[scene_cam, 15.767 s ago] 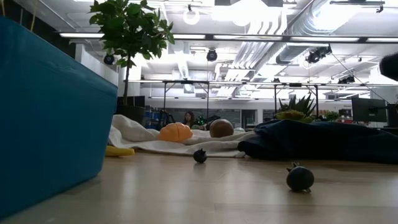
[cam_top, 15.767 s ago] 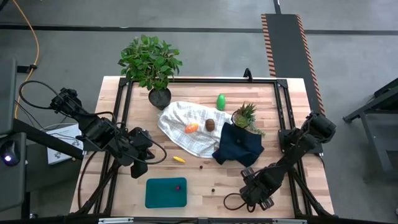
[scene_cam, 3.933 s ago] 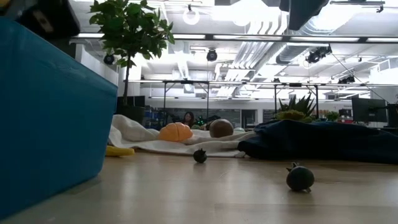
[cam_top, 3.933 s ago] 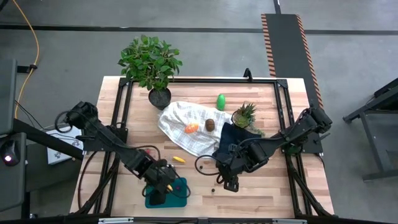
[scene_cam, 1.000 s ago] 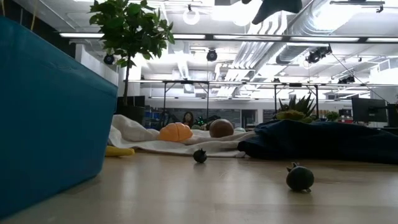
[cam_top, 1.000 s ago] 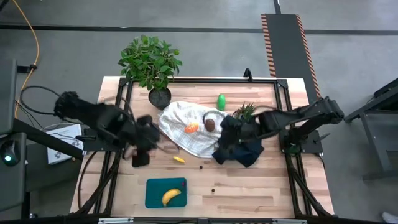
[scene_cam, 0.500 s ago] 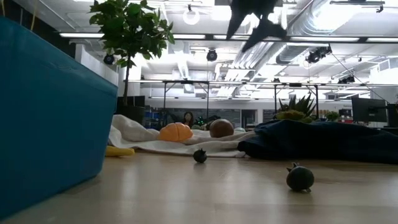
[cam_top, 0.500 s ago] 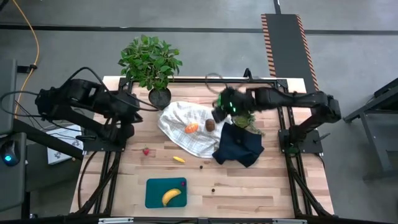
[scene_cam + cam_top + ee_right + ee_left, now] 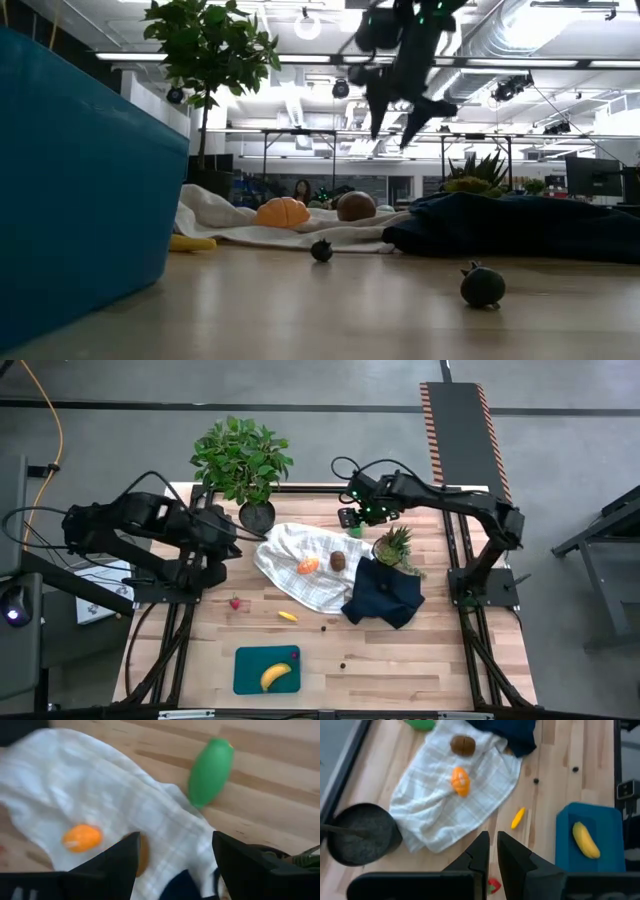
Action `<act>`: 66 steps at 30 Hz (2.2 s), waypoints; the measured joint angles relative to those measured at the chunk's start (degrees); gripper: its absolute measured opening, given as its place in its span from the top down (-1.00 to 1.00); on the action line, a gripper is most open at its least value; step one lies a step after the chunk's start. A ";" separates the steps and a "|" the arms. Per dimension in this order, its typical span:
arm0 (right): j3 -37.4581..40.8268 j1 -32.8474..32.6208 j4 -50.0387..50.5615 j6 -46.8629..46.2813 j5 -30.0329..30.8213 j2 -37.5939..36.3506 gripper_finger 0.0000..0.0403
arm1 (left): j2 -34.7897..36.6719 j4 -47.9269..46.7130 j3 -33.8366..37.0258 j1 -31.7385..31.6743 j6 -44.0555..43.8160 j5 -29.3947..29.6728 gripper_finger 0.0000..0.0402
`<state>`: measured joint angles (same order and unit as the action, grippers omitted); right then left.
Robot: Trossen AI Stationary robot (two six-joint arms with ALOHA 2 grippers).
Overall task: Pick and placing Produce into tupperware
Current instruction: Put the corn into the bin
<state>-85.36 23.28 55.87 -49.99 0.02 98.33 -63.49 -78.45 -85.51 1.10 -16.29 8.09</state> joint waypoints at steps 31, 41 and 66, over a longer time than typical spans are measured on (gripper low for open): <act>-0.07 8.25 -2.70 2.44 -2.81 7.95 -0.19 | 0.29 18.86 20.72 0.02 -3.50 -10.68 0.87; -0.07 8.34 -5.27 2.81 -3.76 12.19 -0.19 | 0.29 18.88 20.72 0.02 -3.72 -10.68 0.87; -0.07 11.29 -7.48 8.05 -6.89 13.90 -0.19 | 0.29 18.90 20.72 0.04 -6.03 -10.48 0.87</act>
<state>-85.43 34.57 48.40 -41.94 -6.86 112.22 -63.20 -59.55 -64.79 1.15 -22.33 -2.39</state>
